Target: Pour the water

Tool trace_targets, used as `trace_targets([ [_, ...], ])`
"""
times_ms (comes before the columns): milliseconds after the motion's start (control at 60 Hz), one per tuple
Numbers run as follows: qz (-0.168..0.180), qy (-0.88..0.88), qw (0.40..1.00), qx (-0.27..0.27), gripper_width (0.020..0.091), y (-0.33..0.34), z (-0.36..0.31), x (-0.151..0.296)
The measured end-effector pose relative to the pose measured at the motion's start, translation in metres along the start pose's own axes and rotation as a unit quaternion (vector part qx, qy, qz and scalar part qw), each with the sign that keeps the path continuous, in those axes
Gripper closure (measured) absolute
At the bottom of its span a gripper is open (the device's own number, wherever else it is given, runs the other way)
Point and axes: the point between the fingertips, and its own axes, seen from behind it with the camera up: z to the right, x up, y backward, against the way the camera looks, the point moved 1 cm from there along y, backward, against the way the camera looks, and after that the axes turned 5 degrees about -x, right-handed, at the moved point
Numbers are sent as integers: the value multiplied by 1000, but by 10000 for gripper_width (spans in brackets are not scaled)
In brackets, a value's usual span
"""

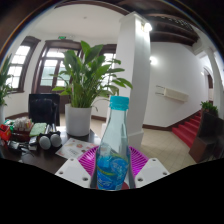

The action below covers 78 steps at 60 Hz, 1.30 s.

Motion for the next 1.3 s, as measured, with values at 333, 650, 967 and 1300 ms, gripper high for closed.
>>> trace_targets([
  [333, -36, 23, 999, 11, 327, 2, 5, -19],
  [650, -63, -21, 996, 55, 311, 93, 22, -40],
  [967, -71, -28, 985, 152, 322, 239, -7, -7],
  [1300, -35, -14, 973, 228, 314, 330, -71, 43],
])
